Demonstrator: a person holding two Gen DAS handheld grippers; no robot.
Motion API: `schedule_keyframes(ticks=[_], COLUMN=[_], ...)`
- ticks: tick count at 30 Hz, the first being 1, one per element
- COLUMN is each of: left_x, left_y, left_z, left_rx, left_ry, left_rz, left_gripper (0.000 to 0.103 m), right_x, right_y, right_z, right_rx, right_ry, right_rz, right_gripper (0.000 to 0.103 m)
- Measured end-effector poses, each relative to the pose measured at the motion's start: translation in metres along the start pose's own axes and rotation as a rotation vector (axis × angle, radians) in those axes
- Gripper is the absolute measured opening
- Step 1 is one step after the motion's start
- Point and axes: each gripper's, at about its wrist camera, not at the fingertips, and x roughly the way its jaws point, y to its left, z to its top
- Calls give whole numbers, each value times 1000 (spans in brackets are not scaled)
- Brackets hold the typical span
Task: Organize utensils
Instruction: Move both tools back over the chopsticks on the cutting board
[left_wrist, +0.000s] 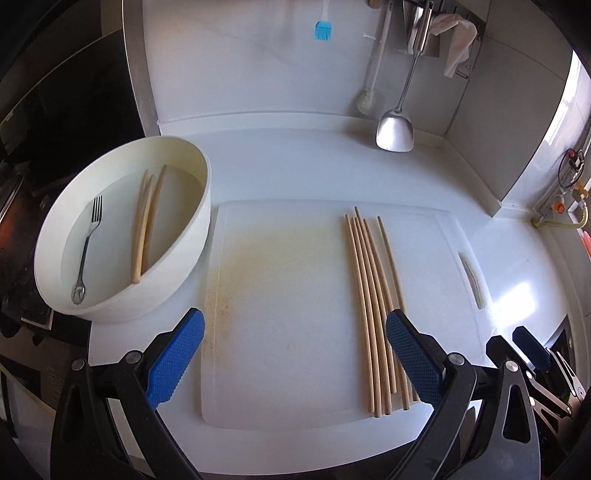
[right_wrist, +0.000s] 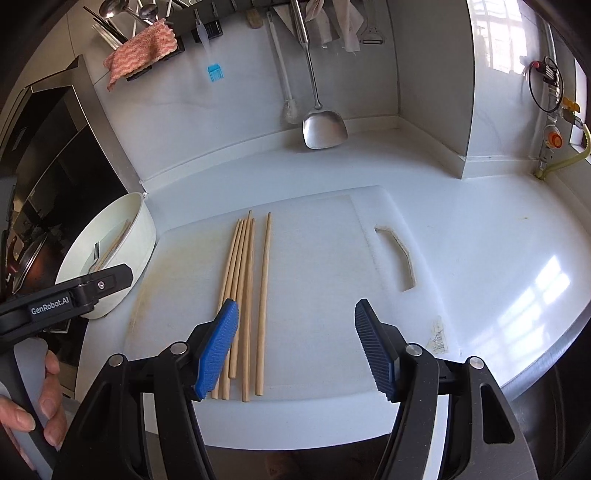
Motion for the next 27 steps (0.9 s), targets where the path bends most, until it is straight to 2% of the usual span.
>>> schedule_keyframes(ticks=[5,10,18,27], left_x=[8,26,46,60], left_y=[-7,1,1,4], left_z=[-21,-38,-42,-33], left_rx=[-71,-141,-88,-105], left_ry=[0,25,-76,-66], left_rz=[101,116,173,142], left_gripper=[97,97,97,97], right_x=[11,40,84,110], right_y=[-12,-11,2,12], right_z=[-1,2,3,10], right_rx=[-26,-41,-121,-150], right_ry=[-15,-14,-31,26], right_rz=[69,93,43,-5], right_gripper=[63,63,63,63])
